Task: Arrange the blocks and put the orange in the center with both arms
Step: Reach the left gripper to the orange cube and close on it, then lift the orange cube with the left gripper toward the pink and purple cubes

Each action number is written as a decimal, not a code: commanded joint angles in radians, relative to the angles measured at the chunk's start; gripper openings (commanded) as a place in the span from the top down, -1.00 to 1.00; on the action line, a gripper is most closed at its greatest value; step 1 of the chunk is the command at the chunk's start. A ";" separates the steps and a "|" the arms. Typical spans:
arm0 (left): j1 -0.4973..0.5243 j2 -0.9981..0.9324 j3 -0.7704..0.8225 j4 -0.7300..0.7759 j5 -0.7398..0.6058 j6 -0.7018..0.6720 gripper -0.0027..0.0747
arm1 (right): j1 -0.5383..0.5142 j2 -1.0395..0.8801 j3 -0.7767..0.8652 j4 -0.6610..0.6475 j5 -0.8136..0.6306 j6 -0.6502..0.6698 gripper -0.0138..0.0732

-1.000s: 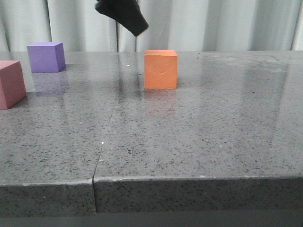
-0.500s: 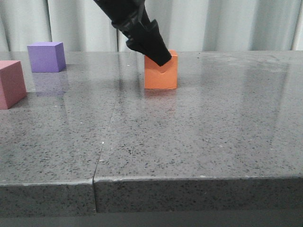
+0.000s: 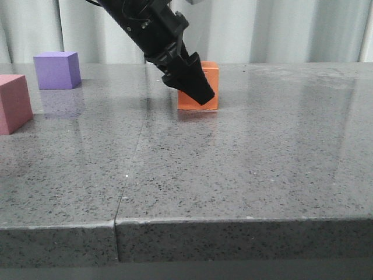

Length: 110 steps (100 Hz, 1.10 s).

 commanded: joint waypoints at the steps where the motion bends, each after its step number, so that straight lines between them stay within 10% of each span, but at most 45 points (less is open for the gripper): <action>1: -0.010 -0.062 -0.034 -0.052 -0.018 -0.008 -0.79 | -0.002 0.009 -0.023 -0.024 -0.071 -0.013 0.84; 26: -0.010 -0.062 -0.034 -0.052 -0.015 -0.008 -0.13 | -0.002 0.009 -0.023 -0.024 -0.071 -0.013 0.84; 57: -0.008 -0.078 -0.034 -0.052 -0.018 -0.037 -0.10 | -0.002 0.009 -0.023 -0.024 -0.071 -0.013 0.84; 110: 0.057 -0.244 -0.030 0.384 -0.085 -0.926 -0.06 | -0.002 0.009 -0.023 -0.024 -0.071 -0.013 0.84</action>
